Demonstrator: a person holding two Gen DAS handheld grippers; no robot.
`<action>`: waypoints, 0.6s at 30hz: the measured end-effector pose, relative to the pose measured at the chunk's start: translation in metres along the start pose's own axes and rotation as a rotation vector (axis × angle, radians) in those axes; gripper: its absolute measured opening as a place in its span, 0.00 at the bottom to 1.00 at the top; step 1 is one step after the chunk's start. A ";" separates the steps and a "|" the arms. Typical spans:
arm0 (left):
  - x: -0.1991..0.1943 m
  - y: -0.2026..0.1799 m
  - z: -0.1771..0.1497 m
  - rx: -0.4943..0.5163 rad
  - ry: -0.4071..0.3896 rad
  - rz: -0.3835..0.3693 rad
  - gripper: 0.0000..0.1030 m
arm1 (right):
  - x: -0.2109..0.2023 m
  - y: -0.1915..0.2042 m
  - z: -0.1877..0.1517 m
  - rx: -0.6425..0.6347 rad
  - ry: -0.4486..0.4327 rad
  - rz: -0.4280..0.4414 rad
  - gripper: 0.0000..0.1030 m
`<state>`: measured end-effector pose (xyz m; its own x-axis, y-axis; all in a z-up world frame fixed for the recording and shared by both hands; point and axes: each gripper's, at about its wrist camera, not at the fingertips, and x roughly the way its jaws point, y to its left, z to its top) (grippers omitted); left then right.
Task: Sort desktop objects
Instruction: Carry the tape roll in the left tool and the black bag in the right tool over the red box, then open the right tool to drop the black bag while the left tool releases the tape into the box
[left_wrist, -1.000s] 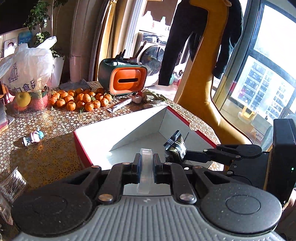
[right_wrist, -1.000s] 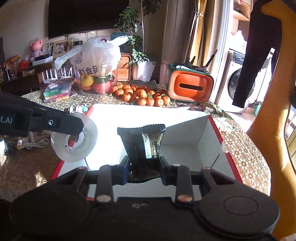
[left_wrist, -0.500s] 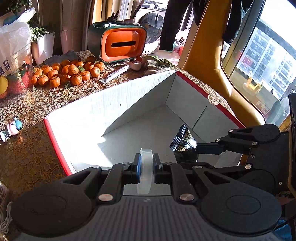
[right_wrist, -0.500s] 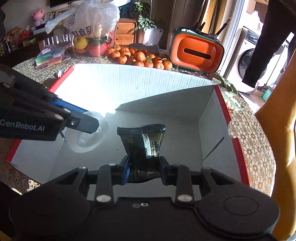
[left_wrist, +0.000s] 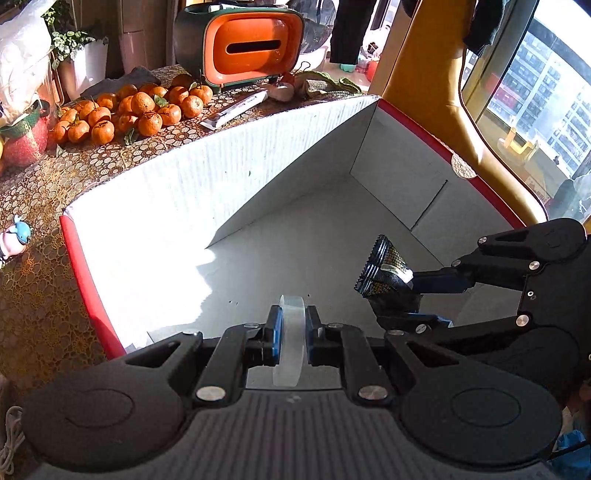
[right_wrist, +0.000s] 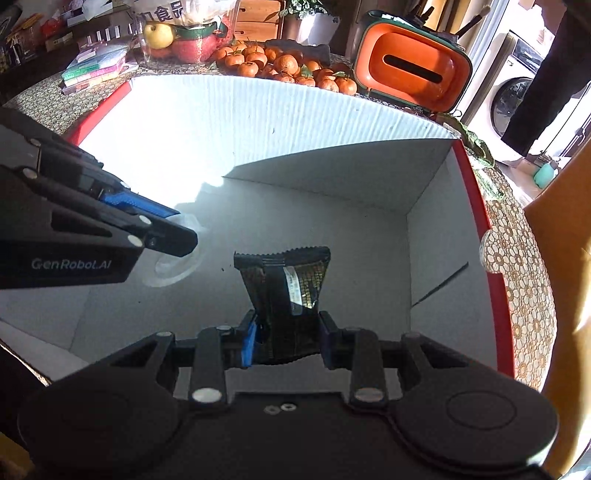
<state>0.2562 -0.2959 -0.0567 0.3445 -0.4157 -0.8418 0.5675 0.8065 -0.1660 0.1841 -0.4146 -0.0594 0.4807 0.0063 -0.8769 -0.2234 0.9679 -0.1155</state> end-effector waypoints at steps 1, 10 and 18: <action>0.001 -0.001 0.002 0.002 0.006 0.001 0.11 | 0.001 -0.001 0.000 0.001 0.008 0.005 0.31; 0.012 0.000 0.006 -0.002 0.080 0.001 0.11 | 0.005 -0.006 -0.001 0.034 0.052 0.023 0.37; 0.001 -0.002 0.002 0.012 0.044 0.005 0.13 | -0.019 -0.010 -0.006 0.052 -0.046 0.009 0.67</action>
<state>0.2569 -0.2989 -0.0557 0.3144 -0.3930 -0.8642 0.5748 0.8032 -0.1561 0.1726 -0.4263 -0.0446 0.5174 0.0252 -0.8554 -0.1843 0.9794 -0.0826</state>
